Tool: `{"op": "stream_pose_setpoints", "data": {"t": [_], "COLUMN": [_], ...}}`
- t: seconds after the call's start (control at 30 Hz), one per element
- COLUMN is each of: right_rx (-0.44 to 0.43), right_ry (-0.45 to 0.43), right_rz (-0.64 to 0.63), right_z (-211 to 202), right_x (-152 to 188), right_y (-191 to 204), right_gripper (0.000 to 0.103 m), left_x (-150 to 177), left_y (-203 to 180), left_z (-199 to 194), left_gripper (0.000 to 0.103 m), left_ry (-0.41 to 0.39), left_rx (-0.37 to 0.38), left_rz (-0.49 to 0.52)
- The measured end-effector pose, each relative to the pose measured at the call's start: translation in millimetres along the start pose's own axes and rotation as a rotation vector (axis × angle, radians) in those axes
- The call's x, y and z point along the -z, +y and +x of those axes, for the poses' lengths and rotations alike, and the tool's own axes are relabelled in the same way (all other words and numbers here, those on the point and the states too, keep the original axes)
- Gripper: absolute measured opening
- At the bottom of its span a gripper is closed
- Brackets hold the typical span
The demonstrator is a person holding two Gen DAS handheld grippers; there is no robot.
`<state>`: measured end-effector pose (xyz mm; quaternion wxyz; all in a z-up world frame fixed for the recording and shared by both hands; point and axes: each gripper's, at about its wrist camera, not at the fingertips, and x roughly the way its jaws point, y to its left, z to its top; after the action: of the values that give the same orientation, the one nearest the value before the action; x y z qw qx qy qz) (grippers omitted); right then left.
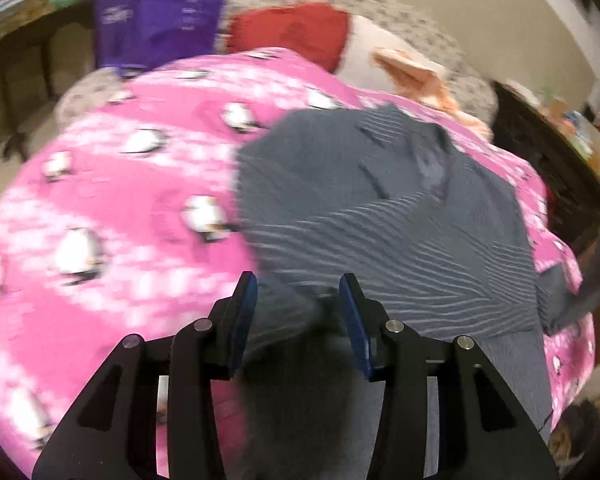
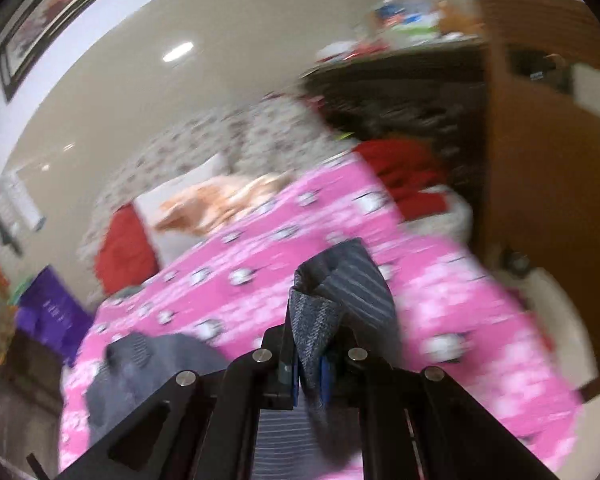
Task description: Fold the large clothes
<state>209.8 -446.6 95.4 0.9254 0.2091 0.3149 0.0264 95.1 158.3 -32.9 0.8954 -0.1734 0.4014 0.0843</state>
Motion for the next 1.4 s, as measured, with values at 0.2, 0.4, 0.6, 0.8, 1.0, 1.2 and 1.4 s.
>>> {"op": "stream_pose_setpoints", "data": {"t": [0.2,0.4,0.6,0.8,1.0,1.2,1.4], "right_rx": [-0.225,-0.411,-0.558,-0.472,-0.466,-0.457,-0.378], "right_ry": [0.130,0.284,0.383,0.500,0.500,0.419,0.353], "right_rz": [-0.108,-0.226,-0.389,-0.535,-0.579,-0.536,-0.450], "right_z": [85,145,158,184,170,112,71], "right_x": [61,156,246,309,309,269,230], "right_y": [132,275,382,396,378,315,193], "right_gripper": [0.007,0.007,0.007,0.013,0.071,0.074,0.074], "left_x": [32,64,73,75,73,60,-4], "left_y": [38,51,56,57,50,51,12], "left_z": [-39,-34,-27,-23,-23,-34,-42], "left_gripper": [0.042,0.042,0.042,0.042,0.042,0.042,0.042], "left_ry": [0.007,0.077,0.109,0.140,0.148,0.126,0.022], "left_rx": [-0.110,-0.121,-0.134,-0.156,-0.197,-0.234,-0.132], "left_rz": [-0.054,-0.092,-0.098,-0.086,-0.040,-0.021,0.056]}}
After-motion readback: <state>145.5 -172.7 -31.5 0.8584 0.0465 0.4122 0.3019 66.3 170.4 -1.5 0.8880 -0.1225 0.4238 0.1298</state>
